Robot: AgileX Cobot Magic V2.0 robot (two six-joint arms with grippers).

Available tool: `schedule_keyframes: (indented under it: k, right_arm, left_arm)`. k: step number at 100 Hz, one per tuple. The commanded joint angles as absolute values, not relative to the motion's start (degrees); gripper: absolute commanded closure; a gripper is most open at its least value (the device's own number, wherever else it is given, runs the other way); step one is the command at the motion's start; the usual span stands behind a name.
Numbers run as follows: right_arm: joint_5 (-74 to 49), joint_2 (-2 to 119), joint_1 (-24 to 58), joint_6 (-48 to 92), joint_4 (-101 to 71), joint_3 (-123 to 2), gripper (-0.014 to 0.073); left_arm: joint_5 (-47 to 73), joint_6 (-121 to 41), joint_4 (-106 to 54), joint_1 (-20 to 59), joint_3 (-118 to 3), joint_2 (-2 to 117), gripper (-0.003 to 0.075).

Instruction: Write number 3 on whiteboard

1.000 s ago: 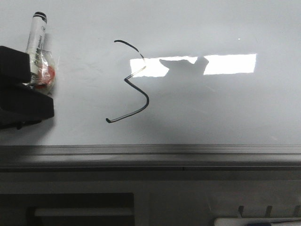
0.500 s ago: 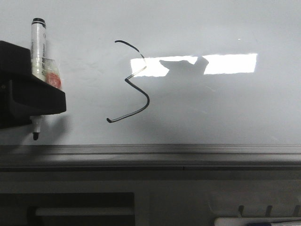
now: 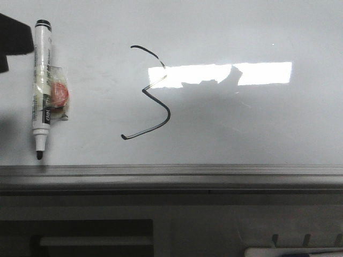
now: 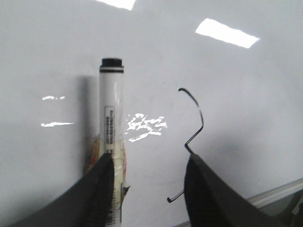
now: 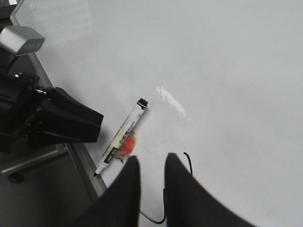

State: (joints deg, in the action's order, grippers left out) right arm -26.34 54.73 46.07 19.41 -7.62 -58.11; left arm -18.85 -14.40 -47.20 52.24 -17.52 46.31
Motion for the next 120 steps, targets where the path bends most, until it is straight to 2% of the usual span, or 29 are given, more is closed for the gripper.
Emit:
schedule_keyframes:
  k: [1,13,45,78,120]
  right_arm:
    - [-21.51,51.91,45.75,19.34,-6.51,-58.47,0.0647]
    - [-18.78,47.85,45.75,19.34,-6.29,-54.83,0.0635]
    - [-2.92,26.48,45.75,19.9,-5.03,-33.37,0.0635]
    - [-6.07,6.3,45.75,19.9,-4.79,-17.21,0.0635]
    - [-5.77,2.99,45.75,19.9,-4.79,-13.9,0.0635]
  left_arm:
    - [-21.61,-15.5,-45.94,52.26,-18.7,42.74,0.0543]
    - [-21.37,-21.26,-45.9,52.26,-18.71,38.67,0.0744]
    - [-20.66,-30.68,-43.34,52.26,-16.95,27.17,0.0741]
    - [-16.55,-31.63,-40.59,52.26,-12.82,21.03,0.0741]
    - [-15.75,-31.52,-40.82,52.26,-12.82,21.03,0.0741]
